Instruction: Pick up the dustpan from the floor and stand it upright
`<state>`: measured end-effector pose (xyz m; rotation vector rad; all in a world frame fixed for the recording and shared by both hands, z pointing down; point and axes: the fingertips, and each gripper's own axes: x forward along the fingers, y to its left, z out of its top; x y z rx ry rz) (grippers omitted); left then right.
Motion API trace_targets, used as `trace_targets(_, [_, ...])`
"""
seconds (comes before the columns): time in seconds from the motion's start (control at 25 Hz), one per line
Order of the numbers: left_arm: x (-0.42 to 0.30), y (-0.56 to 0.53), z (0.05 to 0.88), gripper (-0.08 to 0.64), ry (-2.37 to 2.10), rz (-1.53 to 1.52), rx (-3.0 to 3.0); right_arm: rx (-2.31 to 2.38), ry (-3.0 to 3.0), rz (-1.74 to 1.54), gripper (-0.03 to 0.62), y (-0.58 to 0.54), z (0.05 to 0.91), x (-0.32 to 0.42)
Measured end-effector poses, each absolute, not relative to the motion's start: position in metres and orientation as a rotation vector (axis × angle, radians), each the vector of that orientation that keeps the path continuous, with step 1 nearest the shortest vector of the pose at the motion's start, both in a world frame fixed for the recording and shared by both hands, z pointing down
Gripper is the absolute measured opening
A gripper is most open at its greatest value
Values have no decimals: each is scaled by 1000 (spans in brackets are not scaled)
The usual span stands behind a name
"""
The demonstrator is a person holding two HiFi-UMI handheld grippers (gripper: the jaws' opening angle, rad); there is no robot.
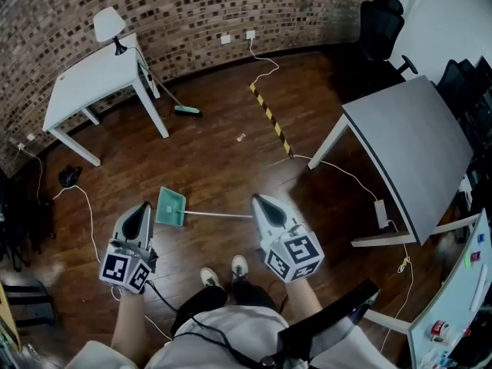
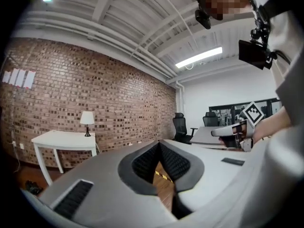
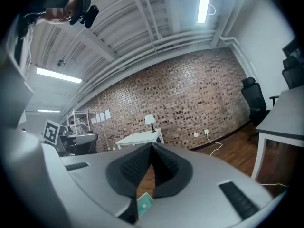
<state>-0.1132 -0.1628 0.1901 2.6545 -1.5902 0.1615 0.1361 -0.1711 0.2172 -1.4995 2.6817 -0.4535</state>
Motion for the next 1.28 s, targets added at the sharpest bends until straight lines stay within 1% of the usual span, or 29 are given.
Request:
trace_targets(0.12, [-113, -175, 208, -8, -1548, 272, 2684, -1504, 2694, -494, -20, -181, 230, 137])
trace_targets(0.2, [-119, -184, 228, -8, -1511, 423, 2696, -1495, 2692, -561, -18, -192, 244, 135])
trace_targets(0.24, [-123, -191, 239, -8, -1481, 509, 2703, -1507, 2693, -593, 35, -198, 252, 134])
trace_targets(0.28, [-127, -199, 249, -5, -1439, 582, 2714, -1532, 2693, -620, 37, -205, 262, 134])
trace_targets(0.4, [-129, -221, 285, 39, -1202, 726, 2795, -1569, 2673, -716, 37, -218, 300, 130])
trace_targets(0.48, [-121, -227, 316, 105, -959, 794, 2838, -1538, 2624, -829, 37, -220, 335, 124])
trace_targets(0.52, [-117, -227, 334, 122, -833, 825, 2836, -1525, 2595, -893, 44, -220, 355, 121])
trace_targets(0.56, [-115, -228, 353, 124, -725, 860, 2833, -1523, 2573, -958, 81, -220, 379, 117])
trace_targets(0.64, [-117, -238, 400, 124, -558, 952, 2845, -1557, 2555, -1086, 191, -222, 435, 111])
trace_targets(0.68, [-119, -243, 427, 127, -492, 1004, 2840, -1585, 2550, -1147, 204, -222, 466, 110])
trace_targets(0.8, [-113, -253, 508, 129, -332, 1089, 2779, -1662, 2467, -1315, 206, -222, 559, 114])
trace_targets(0.92, [-107, -268, 594, 129, -227, 1131, 2737, -1698, 2395, -1461, 291, -233, 660, 115])
trace_targets(0.96, [-106, -274, 625, 130, -189, 1162, 2732, -1708, 2364, -1504, 308, -238, 694, 116])
trace_targets(1.12, [-99, -302, 761, 133, -54, 1258, 2713, -1748, 2021, -1663, 310, -244, 822, 135])
trace_targets(1.28, [-89, -319, 884, 133, 85, 1305, 2656, -1733, 1801, -1719, 310, -251, 935, 143])
